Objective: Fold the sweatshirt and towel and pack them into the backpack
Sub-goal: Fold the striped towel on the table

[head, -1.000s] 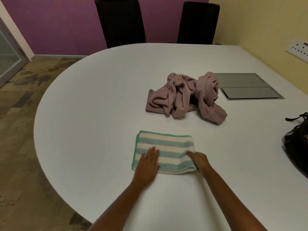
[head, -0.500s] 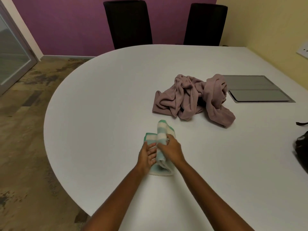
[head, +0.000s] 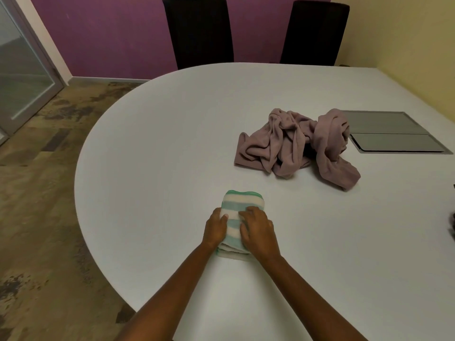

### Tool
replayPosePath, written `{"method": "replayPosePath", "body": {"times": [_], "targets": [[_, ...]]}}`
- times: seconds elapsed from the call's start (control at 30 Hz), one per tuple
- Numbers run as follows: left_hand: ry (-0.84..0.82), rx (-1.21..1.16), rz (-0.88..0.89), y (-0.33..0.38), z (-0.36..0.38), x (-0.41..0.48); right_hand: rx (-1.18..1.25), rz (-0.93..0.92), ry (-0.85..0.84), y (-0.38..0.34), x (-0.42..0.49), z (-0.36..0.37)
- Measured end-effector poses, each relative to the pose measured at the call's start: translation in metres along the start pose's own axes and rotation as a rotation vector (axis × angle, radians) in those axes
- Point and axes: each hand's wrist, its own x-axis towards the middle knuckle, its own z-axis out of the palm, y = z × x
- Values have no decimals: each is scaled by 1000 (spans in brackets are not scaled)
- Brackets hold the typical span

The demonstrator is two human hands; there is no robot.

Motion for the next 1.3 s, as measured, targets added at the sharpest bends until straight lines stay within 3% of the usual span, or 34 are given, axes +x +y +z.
{"method": "replayPosePath", "body": {"times": [0.2, 0.3, 0.4, 0.5, 0.6, 0.67, 0.77, 0.93, 1.0, 1.17, 1.3], "targets": [[89, 296, 75, -8, 8, -7, -258, 24, -245, 18, -3, 24], [75, 506, 103, -15, 8, -11, -272, 44, -287, 32, -3, 45], [81, 567, 80, -19, 8, -10, -303, 4, -291, 27, -3, 34], [99, 529, 36, -16, 9, -9, -55, -42, -243, 32, -4, 32], [134, 500, 27, -16, 9, -9, 227, 99, 4, 31, -13, 30], [149, 463, 11, -17, 10, -10, 405, 270, 80, 30, -15, 27], [150, 398, -32, -15, 13, -10, 612, 494, 46, 29, -10, 19], [159, 337, -75, -14, 12, -9, 920, 621, -88, 25, 3, 10], [160, 280, -111, -17, 10, -6, 1092, 623, -93, 19, 8, 6], [158, -51, -192, -19, -1, 0, 1159, 518, -86, -2, 19, -6], [-10, -766, -217, -16, -20, 6, 1185, 435, -130, -21, 28, -8]]}}
